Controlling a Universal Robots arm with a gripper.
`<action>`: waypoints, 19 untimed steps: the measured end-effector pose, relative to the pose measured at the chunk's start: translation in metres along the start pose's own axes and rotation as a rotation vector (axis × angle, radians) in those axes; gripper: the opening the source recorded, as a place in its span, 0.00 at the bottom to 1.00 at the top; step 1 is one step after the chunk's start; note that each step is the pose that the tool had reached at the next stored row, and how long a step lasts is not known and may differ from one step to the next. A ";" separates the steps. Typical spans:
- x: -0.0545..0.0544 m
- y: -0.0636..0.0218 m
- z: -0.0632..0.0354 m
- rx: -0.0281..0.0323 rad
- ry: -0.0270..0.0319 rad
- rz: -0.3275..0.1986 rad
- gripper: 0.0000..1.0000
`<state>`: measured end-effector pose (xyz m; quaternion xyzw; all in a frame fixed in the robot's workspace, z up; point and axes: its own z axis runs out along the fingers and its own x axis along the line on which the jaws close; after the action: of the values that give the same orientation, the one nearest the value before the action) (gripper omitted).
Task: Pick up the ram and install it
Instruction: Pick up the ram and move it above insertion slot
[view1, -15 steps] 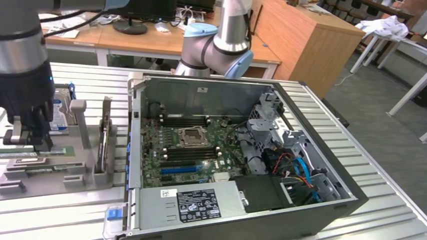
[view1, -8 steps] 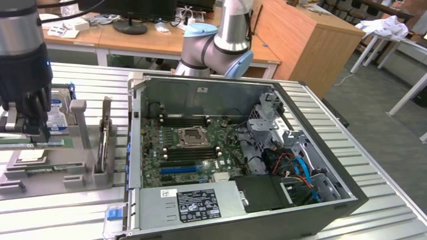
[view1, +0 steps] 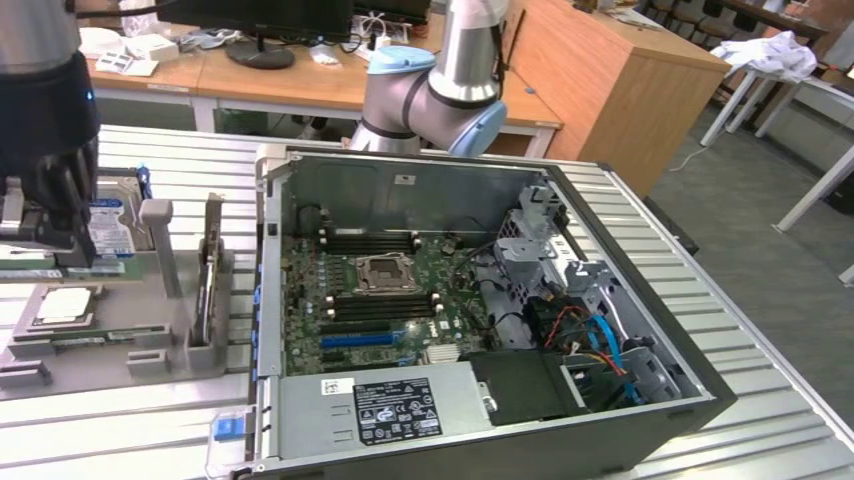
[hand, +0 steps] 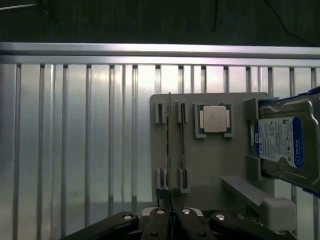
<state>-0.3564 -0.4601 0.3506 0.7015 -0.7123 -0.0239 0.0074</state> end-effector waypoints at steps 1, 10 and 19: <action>0.000 -0.0001 -0.0027 0.0000 0.0000 0.000 0.11; -0.001 -0.0009 -0.0225 0.0000 -0.0001 0.000 0.11; -0.001 -0.0014 -0.0406 0.0000 -0.0002 0.000 0.11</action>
<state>-0.3532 -0.4601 0.3912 0.7015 -0.7122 -0.0239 0.0073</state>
